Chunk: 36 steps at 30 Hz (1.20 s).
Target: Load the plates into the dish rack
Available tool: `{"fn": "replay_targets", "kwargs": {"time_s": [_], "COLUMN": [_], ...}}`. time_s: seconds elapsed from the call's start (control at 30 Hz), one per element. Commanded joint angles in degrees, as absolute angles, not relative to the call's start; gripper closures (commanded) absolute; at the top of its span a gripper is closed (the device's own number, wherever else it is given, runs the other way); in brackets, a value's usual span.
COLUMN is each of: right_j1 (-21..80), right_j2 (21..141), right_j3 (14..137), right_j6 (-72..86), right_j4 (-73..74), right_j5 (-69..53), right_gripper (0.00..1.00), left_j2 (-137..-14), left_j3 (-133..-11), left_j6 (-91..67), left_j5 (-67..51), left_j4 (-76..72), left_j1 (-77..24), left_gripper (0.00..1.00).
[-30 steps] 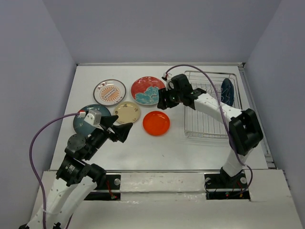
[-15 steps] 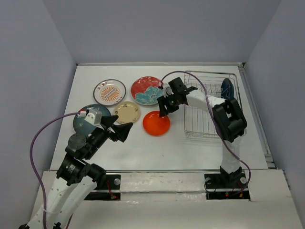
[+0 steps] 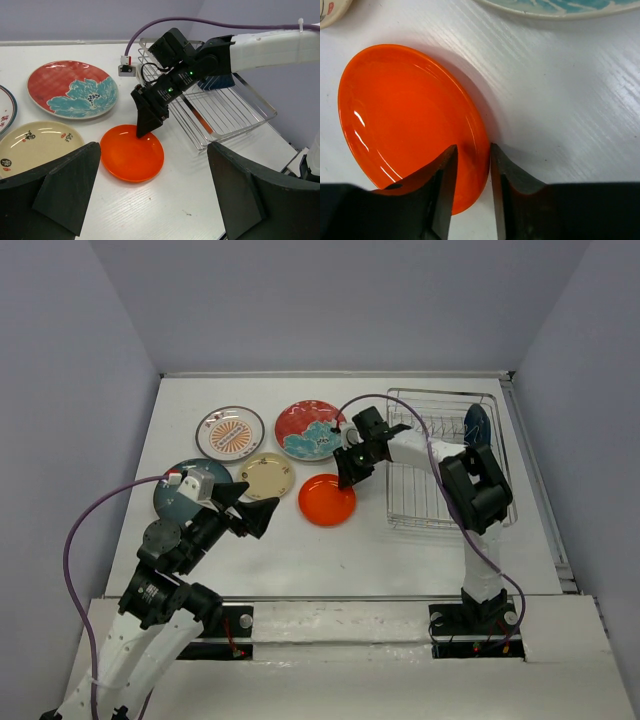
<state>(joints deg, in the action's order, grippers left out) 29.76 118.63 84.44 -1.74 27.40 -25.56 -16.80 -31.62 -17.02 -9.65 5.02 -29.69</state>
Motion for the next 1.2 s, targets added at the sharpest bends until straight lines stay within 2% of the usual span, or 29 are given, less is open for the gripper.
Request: {"fn": "replay_targets", "kwargs": {"time_s": [0.0, 0.03, 0.07, 0.13, 0.33, 0.43, 0.63, 0.73, 0.77, 0.87, 0.9, 1.1, 1.17], "right_j1": [30.1, 30.1, 30.1, 30.1, 30.1, 30.1, 22.3, 17.3, 16.7, 15.6, 15.6, 15.1, 15.1], "right_j2": [117.9, 117.2, 116.6, 115.1, 107.6, 100.7, 88.3, 83.5, 82.7, 81.0, 80.7, 79.6, 79.6], "right_j3": [82.5, 82.4, 82.0, 81.7, 81.1, 80.6, 80.8, 80.7, 80.9, 81.6, 81.7, 83.1, 82.8], "right_j6": [-2.2, -2.3, -2.2, -1.8, -0.2, 3.1, 10.3, 13.4, 13.5, 11.2, 9.2, 0.9, -4.7], "right_j4": [26.7, 26.6, 26.5, 26.2, 24.3, 22.1, 20.7, 22.8, 24.7, 26.9, 27.1, 26.3, 24.4], "right_j5": [-27.2, -27.2, -27.2, -27.2, -29.4, -26.8, -8.2, 9.4, 19.5, 32.6, 40.4, 58.6, 61.1], "right_gripper": [0.68, 0.73, 0.83, 0.93, 0.93, 0.93, 0.93, 0.93, 0.93, 0.93, 0.93, 0.93, 0.93], "left_j2": [-17.4, -17.5, -17.4, -17.4, -16.9, -16.7, -16.0, -15.6, -15.4, -15.0, -14.9, -14.9, -15.2], "left_j3": [-32.7, -32.7, -32.7, -32.8, -32.7, -32.7, -32.6, -32.6, -32.6, -32.6, -32.6, -32.5, -32.5], "left_j6": [-16.9, -16.8, -16.8, -16.9, -16.9, -16.9, -16.9, -16.9, -16.9, -16.9, -16.9, -16.9, -16.9], "left_j5": [-10.7, -10.8, -10.8, -10.8, -11.0, -11.1, -11.4, -11.7, -11.7, -11.9, -12.0, -12.4, -12.7], "left_j4": [2.5, 2.5, 2.4, 2.5, 2.4, 2.3, 2.3, 2.2, 2.1, 2.1, 2.0, 1.8, 1.8], "left_j1": [-29.3, -29.3, -29.2, -29.2, -29.0, -29.1, -29.1, -29.1, -29.0, -29.1, -29.1, -29.1, -29.2], "left_gripper": [0.01, 0.01, 0.01, 0.01, 0.01, 0.01, 0.01, 0.01, 0.01, 0.01, 0.01, 0.01, 0.01]}}
